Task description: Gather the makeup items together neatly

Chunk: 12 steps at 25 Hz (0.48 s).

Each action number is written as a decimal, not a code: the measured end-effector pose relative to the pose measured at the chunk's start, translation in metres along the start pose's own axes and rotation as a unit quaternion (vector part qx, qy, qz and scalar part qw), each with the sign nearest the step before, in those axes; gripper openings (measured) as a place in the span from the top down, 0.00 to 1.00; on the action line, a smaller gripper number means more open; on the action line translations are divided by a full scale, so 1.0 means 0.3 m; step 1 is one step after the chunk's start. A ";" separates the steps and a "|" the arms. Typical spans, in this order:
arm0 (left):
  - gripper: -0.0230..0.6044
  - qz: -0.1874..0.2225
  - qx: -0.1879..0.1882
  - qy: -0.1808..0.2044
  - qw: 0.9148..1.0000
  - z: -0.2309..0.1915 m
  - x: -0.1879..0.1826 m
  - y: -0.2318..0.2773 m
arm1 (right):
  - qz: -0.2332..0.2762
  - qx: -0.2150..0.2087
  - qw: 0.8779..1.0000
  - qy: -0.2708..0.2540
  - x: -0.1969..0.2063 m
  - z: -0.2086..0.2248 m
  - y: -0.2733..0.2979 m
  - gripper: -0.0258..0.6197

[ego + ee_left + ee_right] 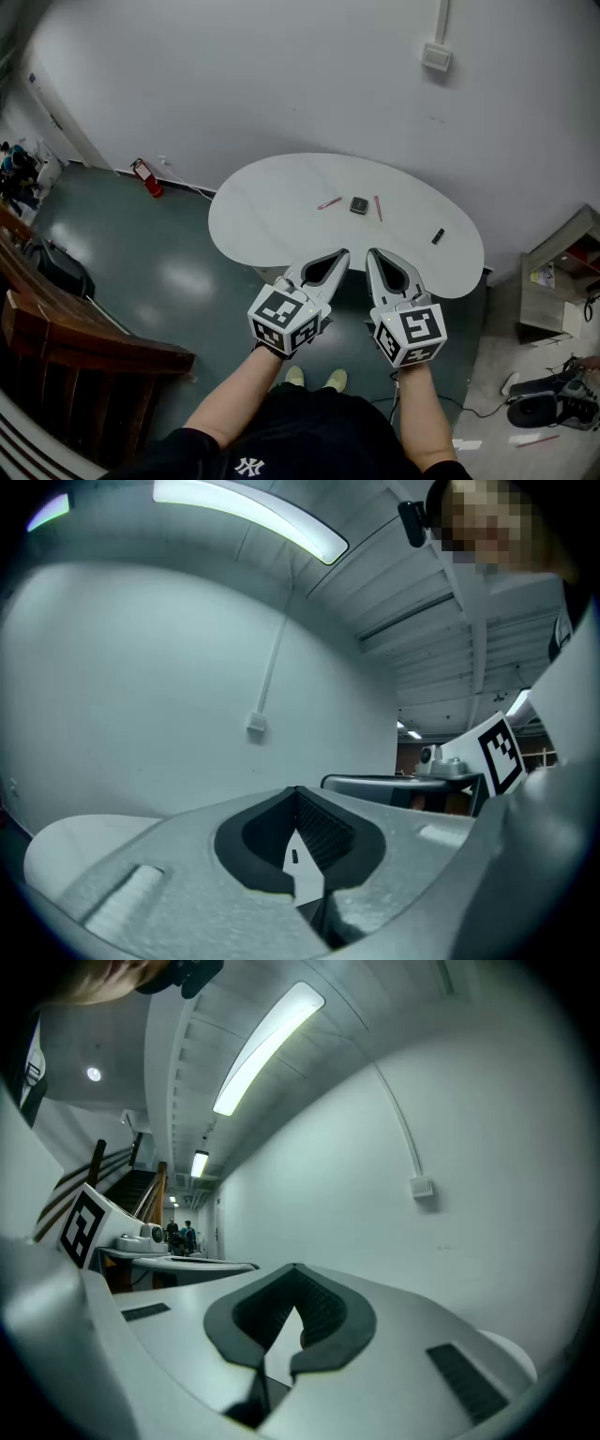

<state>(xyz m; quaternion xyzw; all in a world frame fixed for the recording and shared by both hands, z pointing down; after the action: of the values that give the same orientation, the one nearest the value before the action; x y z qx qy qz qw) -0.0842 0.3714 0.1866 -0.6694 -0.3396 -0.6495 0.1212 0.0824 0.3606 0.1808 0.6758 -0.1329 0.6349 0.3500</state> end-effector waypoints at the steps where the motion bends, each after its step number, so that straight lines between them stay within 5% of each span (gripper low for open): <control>1: 0.95 -0.001 0.000 0.000 1.000 0.005 0.004 0.005 | 0.000 -0.001 1.000 0.000 0.005 0.004 -0.003 0.94; 12: 0.95 -0.006 -0.002 -0.002 1.000 0.043 0.020 0.040 | 0.012 -0.020 1.000 0.019 0.028 0.035 -0.023 0.94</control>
<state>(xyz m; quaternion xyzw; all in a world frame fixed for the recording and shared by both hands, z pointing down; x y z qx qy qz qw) -0.0673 0.3721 0.1940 -0.6688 -0.3428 -0.6495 0.1152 0.0960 0.3612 0.1872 0.6546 -0.1473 0.6491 0.3584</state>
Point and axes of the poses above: the fingertips, and each gripper's own axes: y forward along the fingers, z to its right, x out of its underside, the point moved 10 cm from there along -y, backward along the fingers, and after that the axes turned 15 degrees about -z, right-handed, at the moved point
